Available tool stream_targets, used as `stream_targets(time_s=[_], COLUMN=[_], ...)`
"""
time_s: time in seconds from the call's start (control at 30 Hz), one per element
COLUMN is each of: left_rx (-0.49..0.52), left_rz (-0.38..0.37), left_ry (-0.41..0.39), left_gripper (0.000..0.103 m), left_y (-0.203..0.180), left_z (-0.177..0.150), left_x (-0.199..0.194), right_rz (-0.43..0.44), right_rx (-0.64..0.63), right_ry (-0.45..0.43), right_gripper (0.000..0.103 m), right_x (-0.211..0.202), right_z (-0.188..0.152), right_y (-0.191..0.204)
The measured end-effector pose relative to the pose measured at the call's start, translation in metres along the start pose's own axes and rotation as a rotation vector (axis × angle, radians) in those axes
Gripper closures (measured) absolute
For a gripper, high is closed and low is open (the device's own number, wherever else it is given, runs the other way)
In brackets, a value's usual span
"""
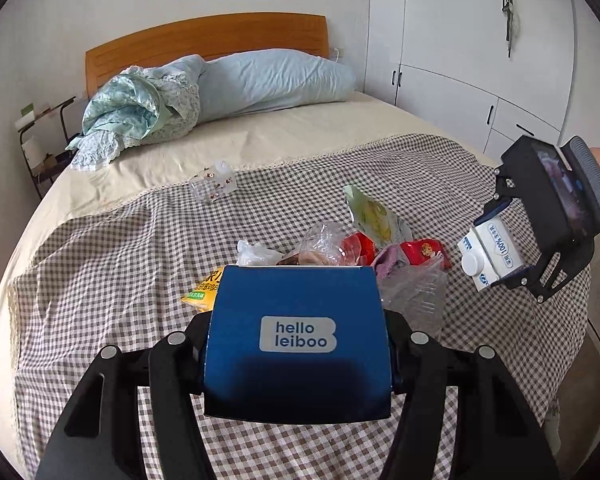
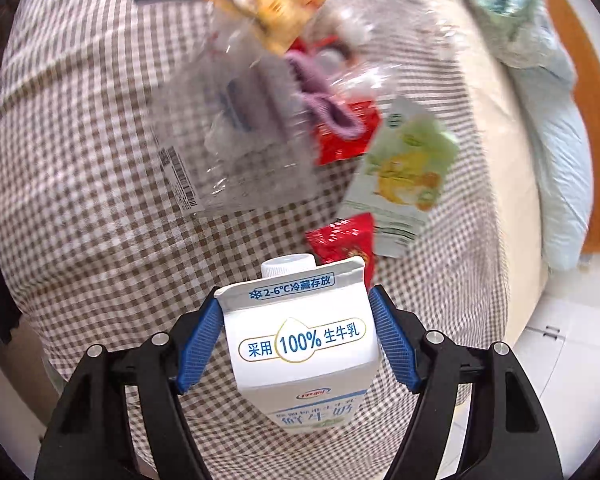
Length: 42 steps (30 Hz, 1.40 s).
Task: Collect trash
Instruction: 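Carry the blue box and milk carton with both tools over the floor trash bag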
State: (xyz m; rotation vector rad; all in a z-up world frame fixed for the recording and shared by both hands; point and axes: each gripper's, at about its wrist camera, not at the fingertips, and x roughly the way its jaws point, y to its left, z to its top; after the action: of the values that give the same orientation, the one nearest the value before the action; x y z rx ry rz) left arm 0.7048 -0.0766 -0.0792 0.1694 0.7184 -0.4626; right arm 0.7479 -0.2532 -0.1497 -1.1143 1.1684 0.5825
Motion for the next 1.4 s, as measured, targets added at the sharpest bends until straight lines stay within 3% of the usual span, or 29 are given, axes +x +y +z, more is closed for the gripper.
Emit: stream_targets(time_s=[0.27,0.5,0.67,0.8,1.03,1.23,1.4], left_rx=[0.016,0.035,0.008,0.036,0.116,0.146,0.171], left_rz=[-0.018,-0.064,-0.131,-0.171,-0.236,-0.323,-0.361], left_ry=[-0.054,-0.099,-0.071,-0.026,0.002,0.082,0.138], left_gripper=[0.045,0.045,0.045,0.045,0.045,0.045,0.044], left_y=[-0.042,-0.103,-0.156,-0.203,-0.291,-0.363,-0.409], left_z=[0.011,0.01,0.012,0.012,-0.014,-0.062,-0.115], left_x=[-0.049,-0.104,-0.139,-0.16,-0.182,-0.174,-0.159], right_rz=[-0.022,-0.093,-0.203,-0.262,-0.26,-0.211,-0.178], right_rx=[0.33,0.943,1.148,1.195,1.246,1.359,1.48], right_ry=[-0.152,-0.336,-0.352,-0.349,-0.369,-0.431,-0.438], right_gripper=[0.033,0.035,0.036,0.036,0.036,0.036,0.036], right_x=[-0.068,-0.08,-0.097,-0.121,-0.158,-0.164,-0.139], right_z=[-0.12,-0.253,-0.288,-0.31,-0.36,-0.422,-0.457], right_y=[0.005,0.016,0.051,0.08,0.165,0.258,0.339])
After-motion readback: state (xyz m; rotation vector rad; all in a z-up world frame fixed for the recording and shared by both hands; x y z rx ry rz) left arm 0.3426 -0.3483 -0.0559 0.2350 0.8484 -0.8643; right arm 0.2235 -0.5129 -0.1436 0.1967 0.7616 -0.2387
